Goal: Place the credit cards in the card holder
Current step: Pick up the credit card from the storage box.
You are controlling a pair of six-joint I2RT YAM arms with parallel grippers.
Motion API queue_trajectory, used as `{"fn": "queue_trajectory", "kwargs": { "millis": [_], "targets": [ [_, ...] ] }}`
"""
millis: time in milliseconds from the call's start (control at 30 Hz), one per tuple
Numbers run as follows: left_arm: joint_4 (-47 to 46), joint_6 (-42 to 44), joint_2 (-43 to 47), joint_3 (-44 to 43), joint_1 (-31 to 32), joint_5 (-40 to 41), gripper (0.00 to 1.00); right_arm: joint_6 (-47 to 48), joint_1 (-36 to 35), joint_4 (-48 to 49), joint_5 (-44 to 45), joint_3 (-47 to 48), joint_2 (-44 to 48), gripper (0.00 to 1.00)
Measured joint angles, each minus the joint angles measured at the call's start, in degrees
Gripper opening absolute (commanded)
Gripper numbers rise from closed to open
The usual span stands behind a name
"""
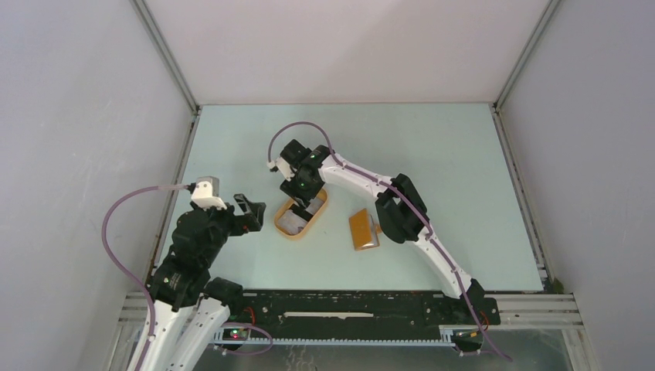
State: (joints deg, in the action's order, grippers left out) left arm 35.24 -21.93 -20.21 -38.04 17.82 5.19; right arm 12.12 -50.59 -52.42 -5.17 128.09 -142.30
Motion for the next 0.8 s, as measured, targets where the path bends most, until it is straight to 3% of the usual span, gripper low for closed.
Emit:
{"fn": "queue_trajectory", "kwargs": {
  "millis": [100, 267, 800],
  "targets": [
    [-0.02, 0.0, 0.0, 0.0, -0.02, -0.04, 0.99, 0.11, 0.0, 0.0, -0.09, 0.0, 0.0, 0.55],
    [-0.02, 0.0, 0.0, 0.0, -0.02, -0.09, 0.99, 0.37, 0.11, 0.02, -0.98, 0.0, 0.0, 0.39],
    [-1.66, -1.11, 0.11, 1.4, -0.39, -3.82, 0.99, -0.31, 2.25, 0.9, -9.22, -1.09, 0.85, 0.38]
  ]
}}
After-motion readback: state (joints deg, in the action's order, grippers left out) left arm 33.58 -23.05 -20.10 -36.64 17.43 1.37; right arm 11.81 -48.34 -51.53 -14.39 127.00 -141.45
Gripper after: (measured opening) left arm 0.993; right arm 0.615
